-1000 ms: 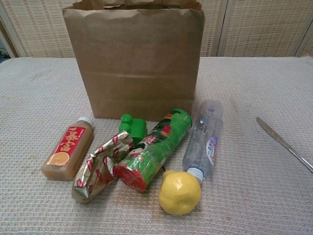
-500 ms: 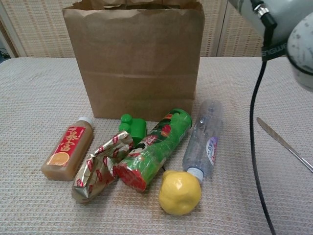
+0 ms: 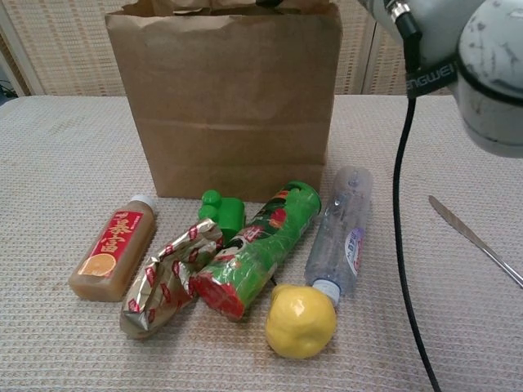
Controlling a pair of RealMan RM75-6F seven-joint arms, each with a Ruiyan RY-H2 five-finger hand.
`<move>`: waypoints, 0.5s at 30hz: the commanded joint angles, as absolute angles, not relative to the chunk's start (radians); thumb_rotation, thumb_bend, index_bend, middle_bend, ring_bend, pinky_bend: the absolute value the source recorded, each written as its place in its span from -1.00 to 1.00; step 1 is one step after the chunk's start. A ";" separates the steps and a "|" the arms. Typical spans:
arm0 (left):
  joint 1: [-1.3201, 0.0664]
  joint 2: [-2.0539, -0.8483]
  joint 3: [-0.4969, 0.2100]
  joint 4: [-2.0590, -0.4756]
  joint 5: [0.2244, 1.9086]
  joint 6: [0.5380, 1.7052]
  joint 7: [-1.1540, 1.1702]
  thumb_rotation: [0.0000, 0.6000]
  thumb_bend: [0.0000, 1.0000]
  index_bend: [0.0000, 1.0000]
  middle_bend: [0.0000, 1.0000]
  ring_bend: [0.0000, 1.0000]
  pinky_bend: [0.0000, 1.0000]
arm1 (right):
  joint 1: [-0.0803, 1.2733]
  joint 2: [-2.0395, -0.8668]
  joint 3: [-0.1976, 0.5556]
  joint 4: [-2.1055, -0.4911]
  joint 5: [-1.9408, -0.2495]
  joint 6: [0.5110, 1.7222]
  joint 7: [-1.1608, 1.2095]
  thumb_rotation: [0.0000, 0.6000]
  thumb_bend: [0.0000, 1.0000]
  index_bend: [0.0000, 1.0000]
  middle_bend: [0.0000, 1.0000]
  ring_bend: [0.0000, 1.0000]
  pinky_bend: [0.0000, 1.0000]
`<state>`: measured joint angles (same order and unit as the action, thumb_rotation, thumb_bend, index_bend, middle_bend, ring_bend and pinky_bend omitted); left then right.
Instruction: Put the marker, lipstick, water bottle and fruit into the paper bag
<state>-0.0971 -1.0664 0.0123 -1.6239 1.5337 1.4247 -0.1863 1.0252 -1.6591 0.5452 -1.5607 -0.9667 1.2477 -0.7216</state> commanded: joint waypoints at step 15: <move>-0.096 -1.071 0.012 -1.633 1.524 1.422 -0.156 1.00 -0.26 -1.00 -1.00 -1.00 -0.91 | 0.601 -0.971 0.157 -2.074 -1.444 1.118 -0.301 1.00 -0.87 -0.78 -0.56 -0.74 -0.56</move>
<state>-0.0959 -1.0705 0.0120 -1.6323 1.5241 1.4219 -0.1558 0.6970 -1.0871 0.2808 -2.0275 -1.2920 1.1828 -0.4359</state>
